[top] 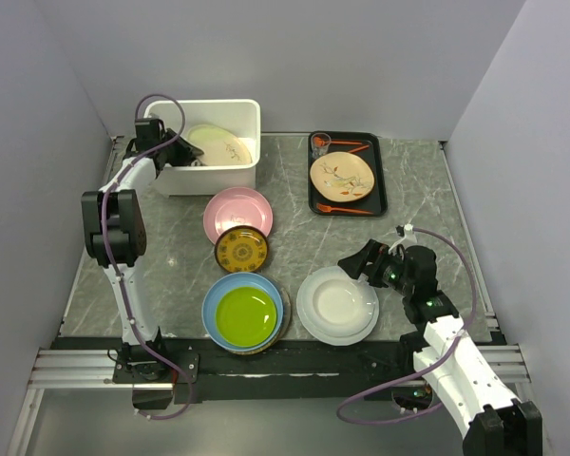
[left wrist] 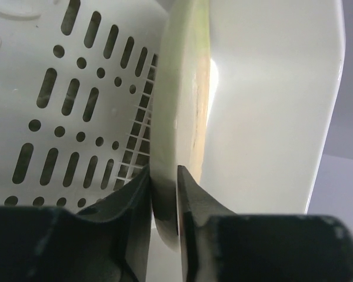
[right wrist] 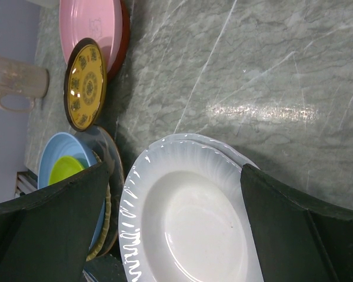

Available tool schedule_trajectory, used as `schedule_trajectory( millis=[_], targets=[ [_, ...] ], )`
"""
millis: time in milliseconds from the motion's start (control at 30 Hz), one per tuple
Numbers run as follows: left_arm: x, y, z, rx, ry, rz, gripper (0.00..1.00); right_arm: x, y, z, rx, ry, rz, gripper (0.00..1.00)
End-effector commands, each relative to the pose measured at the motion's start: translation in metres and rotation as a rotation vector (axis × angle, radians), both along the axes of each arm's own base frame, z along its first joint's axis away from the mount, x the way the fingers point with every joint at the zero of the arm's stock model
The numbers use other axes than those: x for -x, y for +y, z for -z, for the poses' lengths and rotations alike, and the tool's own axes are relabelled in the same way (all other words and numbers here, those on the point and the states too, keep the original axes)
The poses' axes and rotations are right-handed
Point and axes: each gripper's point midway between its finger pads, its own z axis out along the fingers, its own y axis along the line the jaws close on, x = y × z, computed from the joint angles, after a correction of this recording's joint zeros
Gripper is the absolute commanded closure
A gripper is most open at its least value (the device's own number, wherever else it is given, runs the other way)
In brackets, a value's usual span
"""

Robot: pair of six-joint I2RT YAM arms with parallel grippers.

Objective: Place the plates into the plastic bin on the countertop
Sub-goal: Place the plate in the plastic bin.

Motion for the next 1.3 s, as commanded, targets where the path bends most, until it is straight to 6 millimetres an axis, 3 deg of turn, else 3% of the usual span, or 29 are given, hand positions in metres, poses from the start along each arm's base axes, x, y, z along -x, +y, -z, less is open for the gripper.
schedule_trajectory(
  millis=[0, 433, 833, 1067, 1233, 1267],
  targets=[
    [-0.018, 0.000, -0.066, -0.009, -0.183, 0.014, 0.69, -0.001, 0.002, -0.004, -0.001, -0.031, -0.010, 0.00],
    [-0.012, 0.013, -0.073, -0.068, -0.195, -0.046, 0.39, 0.003, 0.002, -0.001, -0.006, -0.021, -0.009, 0.00],
    [-0.009, 0.025, -0.075, -0.141, -0.164, -0.090, 0.23, 0.002, 0.001, -0.005, 0.002, -0.029, -0.008, 0.00],
    [-0.004, 0.028, -0.090, -0.268, -0.172, -0.145, 0.06, 0.002, 0.001, -0.005, -0.005, -0.027, -0.008, 0.00],
    [-0.004, 0.034, -0.102, -0.319, -0.192, -0.175, 0.02, 0.002, 0.001, -0.005, -0.005, -0.026, -0.006, 0.00],
    [-0.001, 0.020, -0.108, -0.321, -0.207, -0.156, 0.02, 0.002, 0.001, -0.005, -0.005, -0.026, -0.004, 0.00]
  ],
)
